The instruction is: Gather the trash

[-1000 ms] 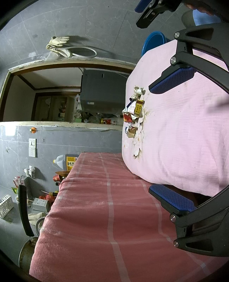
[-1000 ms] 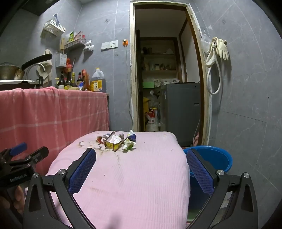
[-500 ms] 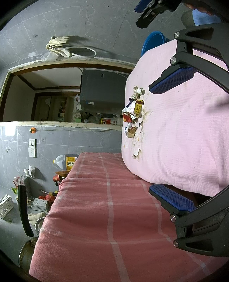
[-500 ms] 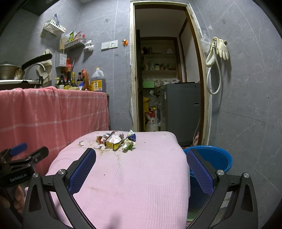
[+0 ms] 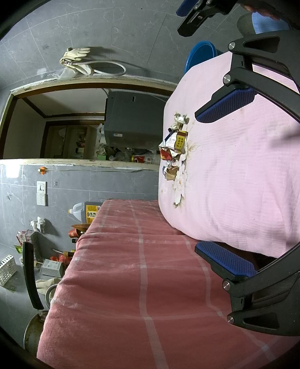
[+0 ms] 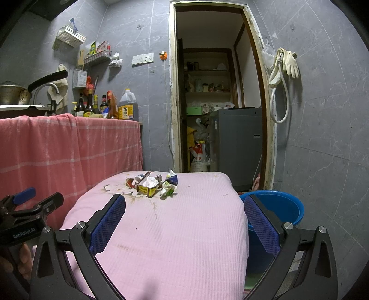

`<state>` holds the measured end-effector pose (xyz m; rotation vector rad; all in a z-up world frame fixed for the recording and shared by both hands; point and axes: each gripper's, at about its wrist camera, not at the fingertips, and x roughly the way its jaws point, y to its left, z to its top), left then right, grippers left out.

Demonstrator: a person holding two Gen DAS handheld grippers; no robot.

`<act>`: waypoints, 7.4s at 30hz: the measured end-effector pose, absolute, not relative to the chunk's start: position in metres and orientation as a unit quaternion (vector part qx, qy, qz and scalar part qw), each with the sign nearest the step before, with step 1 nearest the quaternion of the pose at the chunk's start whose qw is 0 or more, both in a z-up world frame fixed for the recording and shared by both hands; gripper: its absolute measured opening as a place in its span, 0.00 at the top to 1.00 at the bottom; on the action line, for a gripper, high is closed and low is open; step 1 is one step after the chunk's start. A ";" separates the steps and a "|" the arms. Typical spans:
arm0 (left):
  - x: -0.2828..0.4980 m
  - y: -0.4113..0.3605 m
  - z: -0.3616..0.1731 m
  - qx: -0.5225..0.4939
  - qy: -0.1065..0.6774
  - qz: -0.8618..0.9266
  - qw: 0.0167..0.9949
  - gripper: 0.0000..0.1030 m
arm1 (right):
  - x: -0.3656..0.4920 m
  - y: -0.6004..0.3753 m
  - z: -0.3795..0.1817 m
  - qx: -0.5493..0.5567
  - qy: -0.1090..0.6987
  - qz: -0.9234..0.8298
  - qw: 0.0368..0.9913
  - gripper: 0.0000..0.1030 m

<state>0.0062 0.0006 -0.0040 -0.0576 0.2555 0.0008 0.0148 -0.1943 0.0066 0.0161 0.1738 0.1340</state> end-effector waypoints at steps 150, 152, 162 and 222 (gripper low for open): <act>0.255 0.004 -0.022 -0.145 0.373 -0.223 0.889 0.78 | 0.264 -0.184 -0.047 0.037 0.335 0.297 0.894 0.81; 0.252 0.003 -0.021 -0.140 0.369 -0.221 0.892 0.78 | 0.263 -0.186 -0.046 0.040 0.330 0.295 0.896 0.82; 0.237 -0.009 -0.018 -0.108 0.359 -0.207 0.904 0.97 | 0.256 -0.199 -0.040 0.061 0.301 0.277 0.910 0.85; 0.296 -0.301 -0.014 -0.029 0.353 -0.285 0.891 0.96 | 0.212 -0.421 -0.031 0.162 0.146 -0.049 0.975 0.81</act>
